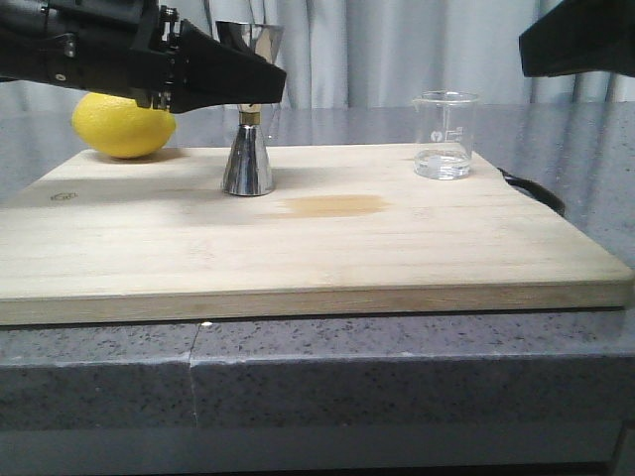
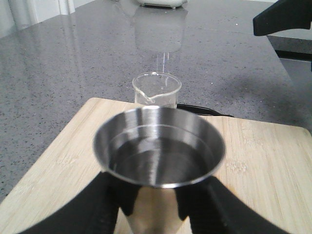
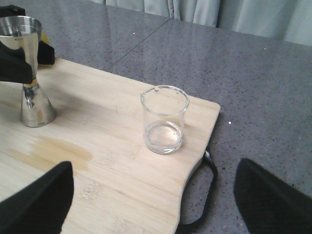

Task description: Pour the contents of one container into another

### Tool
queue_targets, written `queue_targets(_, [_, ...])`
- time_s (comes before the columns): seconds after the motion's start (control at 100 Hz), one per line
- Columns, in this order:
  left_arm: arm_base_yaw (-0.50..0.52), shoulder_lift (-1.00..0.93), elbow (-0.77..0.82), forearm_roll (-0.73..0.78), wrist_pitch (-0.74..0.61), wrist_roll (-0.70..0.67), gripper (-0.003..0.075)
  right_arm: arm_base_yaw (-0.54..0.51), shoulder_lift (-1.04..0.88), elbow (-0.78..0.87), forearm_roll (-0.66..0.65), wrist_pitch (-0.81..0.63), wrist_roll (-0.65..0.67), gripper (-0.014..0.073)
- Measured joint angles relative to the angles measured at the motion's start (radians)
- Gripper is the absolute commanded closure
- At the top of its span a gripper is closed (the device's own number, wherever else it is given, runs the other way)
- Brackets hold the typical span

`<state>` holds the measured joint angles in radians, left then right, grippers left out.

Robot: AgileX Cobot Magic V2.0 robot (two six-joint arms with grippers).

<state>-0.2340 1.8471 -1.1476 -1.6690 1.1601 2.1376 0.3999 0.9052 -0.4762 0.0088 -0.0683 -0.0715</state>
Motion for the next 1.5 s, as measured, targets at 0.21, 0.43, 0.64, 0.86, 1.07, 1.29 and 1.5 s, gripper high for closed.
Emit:
queue_targets(0.21, [0.000,0.000,0.000,0.006,0.001,0.000,0.0314,0.000,-0.004,-0.002,0.000,0.008,0.000,-0.0010])
queue_targets(0.43, [0.002,0.000,0.000,0.012,0.001,-0.023,0.0235,0.000,-0.026,-0.086,-0.009,0.140,0.000,-0.0010])
queue_targets(0.64, [0.002,-0.056,0.000,0.145,-0.101,-0.160,0.0235,0.000,-0.039,-0.254,-0.038,0.470,0.002,-0.0010])
queue_targets(0.86, [0.004,-0.213,0.000,0.428,-0.223,-0.420,0.0236,0.000,-0.039,-0.425,-0.132,0.829,0.041,-0.0009])
queue_targets(1.07, [0.004,-0.403,0.000,0.782,-0.259,-0.823,0.0236,0.000,-0.039,-0.471,-0.257,1.019,0.213,-0.0009])
queue_targets(1.29, [0.004,-0.634,0.001,1.226,-0.227,-1.383,0.0236,-0.002,-0.039,-0.471,-0.272,1.050,0.319,-0.0009])
queue_targets(1.5, [0.004,-0.830,0.045,1.527,-0.179,-1.786,0.0237,-0.002,-0.040,-0.471,-0.272,1.032,0.360,-0.0009])
